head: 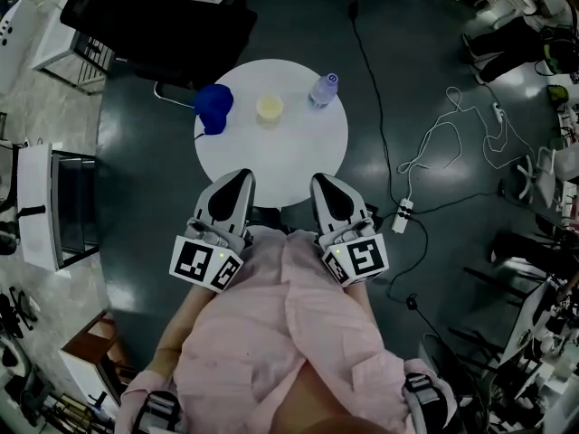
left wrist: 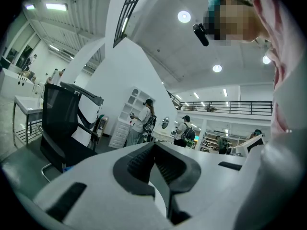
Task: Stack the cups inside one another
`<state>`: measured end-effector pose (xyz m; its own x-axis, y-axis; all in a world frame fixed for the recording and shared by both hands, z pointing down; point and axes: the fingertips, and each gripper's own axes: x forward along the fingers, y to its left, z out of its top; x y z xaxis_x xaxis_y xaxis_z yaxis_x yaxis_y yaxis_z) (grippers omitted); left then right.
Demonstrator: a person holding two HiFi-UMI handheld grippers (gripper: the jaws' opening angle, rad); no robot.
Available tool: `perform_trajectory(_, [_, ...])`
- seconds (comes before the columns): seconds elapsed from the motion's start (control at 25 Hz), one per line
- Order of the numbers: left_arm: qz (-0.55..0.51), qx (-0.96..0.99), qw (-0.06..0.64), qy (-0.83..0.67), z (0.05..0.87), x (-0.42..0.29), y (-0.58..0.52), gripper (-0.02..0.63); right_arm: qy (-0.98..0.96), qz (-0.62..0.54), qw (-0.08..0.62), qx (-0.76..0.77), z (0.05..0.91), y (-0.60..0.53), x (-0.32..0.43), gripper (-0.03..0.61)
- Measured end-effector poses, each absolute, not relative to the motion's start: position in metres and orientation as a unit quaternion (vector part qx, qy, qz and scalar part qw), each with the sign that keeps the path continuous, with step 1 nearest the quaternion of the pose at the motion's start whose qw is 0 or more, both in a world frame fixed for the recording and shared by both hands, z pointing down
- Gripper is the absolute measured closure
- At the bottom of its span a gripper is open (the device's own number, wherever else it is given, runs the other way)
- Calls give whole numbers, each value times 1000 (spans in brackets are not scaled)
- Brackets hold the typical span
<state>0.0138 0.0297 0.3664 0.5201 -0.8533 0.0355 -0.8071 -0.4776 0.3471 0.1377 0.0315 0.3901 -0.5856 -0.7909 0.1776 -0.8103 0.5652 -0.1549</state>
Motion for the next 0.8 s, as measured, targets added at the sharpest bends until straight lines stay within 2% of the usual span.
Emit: perform_trajectory(0.8, [-69,852,159,-494,366,8,24,595,-885,120,44,448,394,22,135,548])
